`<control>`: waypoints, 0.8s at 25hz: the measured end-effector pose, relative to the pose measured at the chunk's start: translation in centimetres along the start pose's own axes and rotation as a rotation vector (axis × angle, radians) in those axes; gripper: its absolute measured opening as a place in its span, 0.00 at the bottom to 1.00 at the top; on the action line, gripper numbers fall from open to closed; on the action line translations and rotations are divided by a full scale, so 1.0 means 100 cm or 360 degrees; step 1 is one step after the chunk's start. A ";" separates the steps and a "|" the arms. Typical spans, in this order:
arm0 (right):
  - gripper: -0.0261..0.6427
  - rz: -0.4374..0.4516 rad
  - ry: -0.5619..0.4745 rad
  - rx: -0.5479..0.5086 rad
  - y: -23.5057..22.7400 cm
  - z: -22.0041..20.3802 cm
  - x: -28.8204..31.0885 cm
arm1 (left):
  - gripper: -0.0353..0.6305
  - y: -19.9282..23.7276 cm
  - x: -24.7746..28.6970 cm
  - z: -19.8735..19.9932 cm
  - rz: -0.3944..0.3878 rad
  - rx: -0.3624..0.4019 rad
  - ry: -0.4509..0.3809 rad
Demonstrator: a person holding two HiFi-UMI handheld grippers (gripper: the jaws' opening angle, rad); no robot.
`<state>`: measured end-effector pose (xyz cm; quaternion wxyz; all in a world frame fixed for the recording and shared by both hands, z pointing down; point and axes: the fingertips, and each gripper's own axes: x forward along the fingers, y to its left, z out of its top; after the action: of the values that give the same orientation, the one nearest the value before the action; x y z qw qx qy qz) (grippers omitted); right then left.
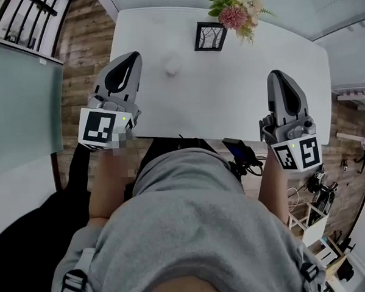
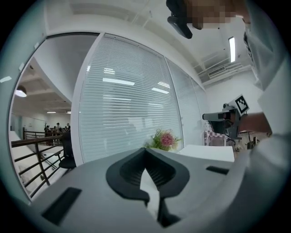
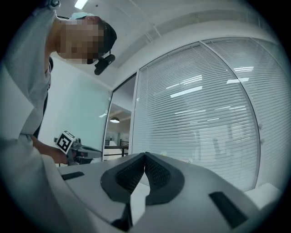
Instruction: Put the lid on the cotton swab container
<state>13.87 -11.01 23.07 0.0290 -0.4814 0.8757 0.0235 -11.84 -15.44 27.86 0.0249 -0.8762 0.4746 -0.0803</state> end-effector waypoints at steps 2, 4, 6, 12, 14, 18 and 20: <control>0.08 0.0002 -0.0008 -0.0005 0.001 0.002 0.000 | 0.06 0.001 -0.002 0.002 0.0010 0.0001 -0.0008; 0.08 0.0000 -0.0013 -0.0008 0.002 0.004 0.000 | 0.06 0.001 -0.003 0.003 0.0013 0.0005 -0.0011; 0.08 -0.0002 -0.0015 -0.0009 0.002 0.005 0.000 | 0.06 0.000 -0.004 0.004 0.0013 0.0006 -0.0013; 0.08 -0.0016 -0.0021 -0.0015 0.002 0.007 0.000 | 0.06 0.002 -0.006 0.006 0.0023 0.0009 -0.0018; 0.08 -0.0021 -0.0023 -0.0019 0.002 0.007 0.000 | 0.06 0.003 -0.006 0.006 0.0025 0.0009 -0.0020; 0.08 -0.0027 -0.0023 -0.0025 0.003 0.008 0.000 | 0.06 0.003 -0.006 0.008 0.0019 0.0010 -0.0027; 0.08 -0.0026 -0.0022 -0.0027 0.003 0.008 0.001 | 0.06 0.003 -0.005 0.008 0.0013 0.0014 -0.0029</control>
<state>13.61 -10.86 22.24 0.0313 -0.4888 0.8712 0.0341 -12.21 -15.25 26.94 0.0334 -0.8749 0.4775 -0.0742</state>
